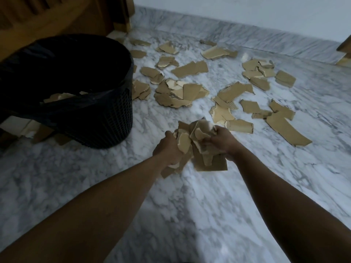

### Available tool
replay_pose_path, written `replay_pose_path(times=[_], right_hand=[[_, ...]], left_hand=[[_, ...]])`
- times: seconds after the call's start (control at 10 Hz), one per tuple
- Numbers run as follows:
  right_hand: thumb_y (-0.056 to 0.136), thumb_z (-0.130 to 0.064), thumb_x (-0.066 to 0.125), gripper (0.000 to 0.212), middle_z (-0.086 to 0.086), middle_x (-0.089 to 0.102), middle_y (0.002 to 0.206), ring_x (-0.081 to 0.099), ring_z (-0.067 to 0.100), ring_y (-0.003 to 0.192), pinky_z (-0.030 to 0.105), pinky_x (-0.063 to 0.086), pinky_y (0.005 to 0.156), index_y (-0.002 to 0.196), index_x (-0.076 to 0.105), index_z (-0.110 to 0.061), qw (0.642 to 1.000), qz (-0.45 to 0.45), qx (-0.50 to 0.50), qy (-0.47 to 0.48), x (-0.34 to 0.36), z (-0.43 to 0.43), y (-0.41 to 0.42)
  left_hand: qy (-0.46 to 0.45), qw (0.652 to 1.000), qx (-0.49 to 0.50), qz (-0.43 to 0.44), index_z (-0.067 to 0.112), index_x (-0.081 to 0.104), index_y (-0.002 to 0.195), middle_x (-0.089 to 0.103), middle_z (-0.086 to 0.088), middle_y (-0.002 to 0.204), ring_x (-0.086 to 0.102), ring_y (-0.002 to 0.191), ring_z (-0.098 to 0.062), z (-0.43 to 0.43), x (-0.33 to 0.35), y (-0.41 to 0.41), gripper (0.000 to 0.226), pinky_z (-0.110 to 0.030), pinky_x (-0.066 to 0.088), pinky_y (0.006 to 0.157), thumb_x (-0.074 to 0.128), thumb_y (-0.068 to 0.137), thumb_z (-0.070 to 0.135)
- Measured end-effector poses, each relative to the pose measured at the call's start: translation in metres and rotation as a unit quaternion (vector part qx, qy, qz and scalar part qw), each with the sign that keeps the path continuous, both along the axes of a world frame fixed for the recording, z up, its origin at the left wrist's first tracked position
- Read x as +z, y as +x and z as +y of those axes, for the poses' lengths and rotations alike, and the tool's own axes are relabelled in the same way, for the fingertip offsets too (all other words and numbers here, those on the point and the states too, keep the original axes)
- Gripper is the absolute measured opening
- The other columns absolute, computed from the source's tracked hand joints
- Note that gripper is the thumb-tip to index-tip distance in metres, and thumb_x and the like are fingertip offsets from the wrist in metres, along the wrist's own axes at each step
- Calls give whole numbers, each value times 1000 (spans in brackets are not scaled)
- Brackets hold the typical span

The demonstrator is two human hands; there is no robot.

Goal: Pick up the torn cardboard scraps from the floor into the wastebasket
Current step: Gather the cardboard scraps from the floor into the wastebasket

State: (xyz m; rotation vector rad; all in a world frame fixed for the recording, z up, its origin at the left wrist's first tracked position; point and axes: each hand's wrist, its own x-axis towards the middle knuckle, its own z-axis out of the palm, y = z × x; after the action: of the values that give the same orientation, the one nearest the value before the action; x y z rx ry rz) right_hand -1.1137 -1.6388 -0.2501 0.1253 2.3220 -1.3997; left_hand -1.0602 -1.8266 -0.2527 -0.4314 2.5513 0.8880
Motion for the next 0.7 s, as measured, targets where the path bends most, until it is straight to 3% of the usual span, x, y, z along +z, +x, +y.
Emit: replay_pose_path(times=[0.1,0.2,0.3,0.4,0.5,0.6,0.7], right_hand=[[79,1,74,29,7,73,101,69,23,89,33,56,75,105,70,-10,994,85,-30,-55,75,-4,-19],[79,2,75,32,2,71,99,67,17,85,32,55,77,106,68,-12,983,172,-31,-59,169,-23,-47],[77,2,76,30,-7,68,91,65,8,78,25,55,73,95,65,-19,962,255,10,-101,256,-58,-65],[79,-3,74,40,-10,64,95,63,0,78,18,55,71,110,60,-24,945,304,84,-89,317,-106,-70],[78,-4,76,50,-1,65,104,66,15,95,33,55,85,125,62,-11,947,283,115,-97,331,-165,-72],[75,-5,79,50,2,67,107,68,28,105,35,56,87,123,64,-7,960,241,86,-118,302,-223,-59],[73,-17,85,49,-2,70,106,67,17,95,29,56,83,118,66,-13,955,272,30,-116,263,-267,-34]], left_hand=[[43,996,14,82,10,18,146,51,-13,133,54,116,-33,4,67,-24,83,-36,47,79,71,84,25],[83,984,52,150,10,17,150,47,-10,135,52,111,-27,-7,161,-56,80,-31,42,75,67,88,17],[46,966,49,250,9,26,145,48,-10,134,53,108,-25,-48,252,-76,63,-32,46,75,60,91,13],[-4,944,89,318,9,39,130,49,-13,133,51,120,-30,-98,311,-69,42,-35,43,89,56,92,16],[5,933,146,330,4,30,145,42,-18,143,46,129,-34,-161,320,-47,66,-42,43,103,59,88,19],[51,944,185,269,13,32,148,43,-7,139,46,126,-31,-222,285,-26,75,-49,44,104,68,82,18],[83,944,214,237,20,46,141,51,-10,138,53,120,-33,-261,265,-5,77,-51,48,100,72,68,23]])
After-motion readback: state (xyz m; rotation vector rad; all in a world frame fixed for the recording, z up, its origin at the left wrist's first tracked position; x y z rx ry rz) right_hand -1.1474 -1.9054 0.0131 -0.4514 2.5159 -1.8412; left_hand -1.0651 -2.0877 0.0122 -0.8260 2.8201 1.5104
